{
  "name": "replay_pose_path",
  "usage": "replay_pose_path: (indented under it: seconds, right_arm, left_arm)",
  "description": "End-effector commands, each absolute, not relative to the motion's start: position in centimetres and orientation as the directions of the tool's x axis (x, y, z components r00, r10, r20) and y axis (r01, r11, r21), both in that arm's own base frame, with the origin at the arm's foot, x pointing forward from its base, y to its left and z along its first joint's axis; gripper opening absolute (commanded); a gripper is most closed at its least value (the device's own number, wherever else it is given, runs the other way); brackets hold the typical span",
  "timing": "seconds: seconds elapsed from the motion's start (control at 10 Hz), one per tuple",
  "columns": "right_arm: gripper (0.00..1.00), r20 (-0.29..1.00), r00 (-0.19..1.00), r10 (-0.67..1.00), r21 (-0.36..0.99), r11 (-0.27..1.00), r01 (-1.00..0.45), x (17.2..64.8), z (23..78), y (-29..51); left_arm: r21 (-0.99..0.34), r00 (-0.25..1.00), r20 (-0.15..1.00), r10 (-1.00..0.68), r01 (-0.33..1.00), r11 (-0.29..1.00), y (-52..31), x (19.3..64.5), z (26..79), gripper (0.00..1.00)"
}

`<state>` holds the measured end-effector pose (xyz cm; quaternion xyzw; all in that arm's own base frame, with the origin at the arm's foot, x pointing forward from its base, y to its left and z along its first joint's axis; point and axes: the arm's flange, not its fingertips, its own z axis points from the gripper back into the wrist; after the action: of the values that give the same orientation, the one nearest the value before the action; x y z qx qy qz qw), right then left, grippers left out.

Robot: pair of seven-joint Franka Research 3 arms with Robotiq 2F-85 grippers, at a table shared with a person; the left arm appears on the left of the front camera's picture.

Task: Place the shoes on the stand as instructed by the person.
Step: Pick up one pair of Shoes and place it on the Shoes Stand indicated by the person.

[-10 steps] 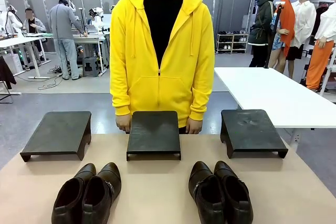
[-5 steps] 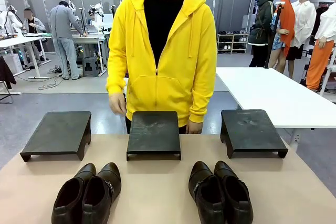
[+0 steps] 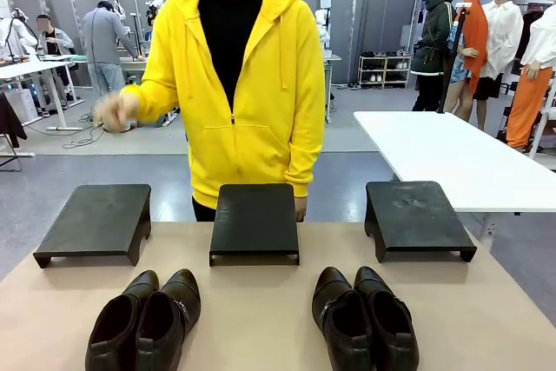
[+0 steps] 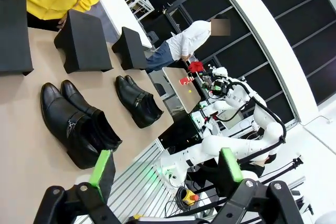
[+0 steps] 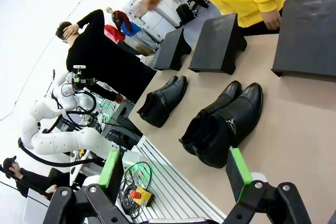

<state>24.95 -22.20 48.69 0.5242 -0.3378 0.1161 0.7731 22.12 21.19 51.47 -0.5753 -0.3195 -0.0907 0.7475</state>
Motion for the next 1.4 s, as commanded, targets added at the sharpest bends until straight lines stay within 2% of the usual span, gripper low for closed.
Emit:
replay_pose_path:
  seconds: [0.0,1.0,1.1,1.3]
  right_arm:
    - [1.0,0.652,0.737,-0.175,0.727,0.42,-0.543,25.0,48.8,-22.3]
    - [1.0,0.652,0.737,-0.175,0.727,0.42,-0.543,25.0,48.8,-22.3]
    - [1.0,0.652,0.737,-0.175,0.727,0.42,-0.543,25.0,48.8,-22.3]
    - [1.0,0.652,0.737,-0.175,0.727,0.42,-0.543,25.0,48.8,-22.3]
  left_arm:
    - [-0.8,0.78,0.585,0.223,0.509,0.318,21.3,21.9,51.4,1.0]
    - [-0.802,0.779,0.582,0.232,0.503,0.322,21.2,22.1,51.5,1.0]
    - [-0.784,0.796,0.584,0.156,0.504,0.363,18.9,24.1,54.3,1.0]
    - [-0.776,0.856,0.517,-0.011,0.474,0.415,13.2,27.5,58.7,1.0]
